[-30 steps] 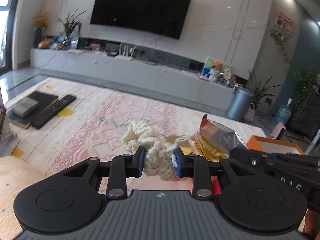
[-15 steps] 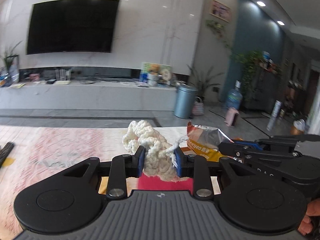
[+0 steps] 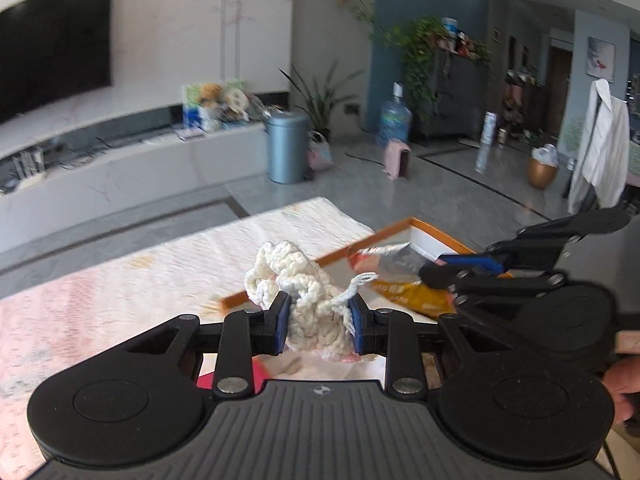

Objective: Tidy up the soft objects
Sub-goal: 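Carry crocheted toy and snack bag over the orange box and open both grippers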

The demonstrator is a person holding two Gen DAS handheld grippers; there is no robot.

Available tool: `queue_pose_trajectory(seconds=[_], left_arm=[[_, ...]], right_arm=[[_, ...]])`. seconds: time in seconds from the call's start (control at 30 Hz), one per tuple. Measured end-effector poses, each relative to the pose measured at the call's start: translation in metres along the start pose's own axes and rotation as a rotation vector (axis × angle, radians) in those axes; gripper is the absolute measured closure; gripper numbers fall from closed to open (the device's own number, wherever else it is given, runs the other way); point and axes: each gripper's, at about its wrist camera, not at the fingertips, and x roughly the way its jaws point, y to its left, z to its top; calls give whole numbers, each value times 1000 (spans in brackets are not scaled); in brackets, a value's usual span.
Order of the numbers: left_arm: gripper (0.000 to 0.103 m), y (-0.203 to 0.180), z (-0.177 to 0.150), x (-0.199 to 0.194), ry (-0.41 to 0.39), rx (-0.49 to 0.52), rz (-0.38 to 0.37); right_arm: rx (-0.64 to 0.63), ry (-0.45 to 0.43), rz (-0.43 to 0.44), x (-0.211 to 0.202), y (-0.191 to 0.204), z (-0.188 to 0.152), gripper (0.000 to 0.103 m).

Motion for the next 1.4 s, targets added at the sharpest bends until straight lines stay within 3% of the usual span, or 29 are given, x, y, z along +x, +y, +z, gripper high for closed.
queue_pose_trajectory(seconds=[0.23,0.6,0.8,0.97,1.1,1.2,1.4], left_arm=[[69,-6,-1,51,101,42,-74],[69,-7,-16,85,149,36,-68],[66,-6,-16,91,169,14,-49],[55,-7,-16,92,162,21,-15],[38,-9,-15,85,140,41,4],[30,-9,-14,83,132,53,15],[22,-6,-11,69,117,37,6]], right_arm=[[4,125,-31,55,-18,-9,95],[-70,181,-62,98,-22,-21,95],[-35,252,-46,117,-29,-30,94],[-10,266,-43,122,-33,-31,92],[-18,250,-52,119,-34,-30,86],[-24,231,-62,114,-33,-27,70],[-17,213,-71,102,-34,-23,65]])
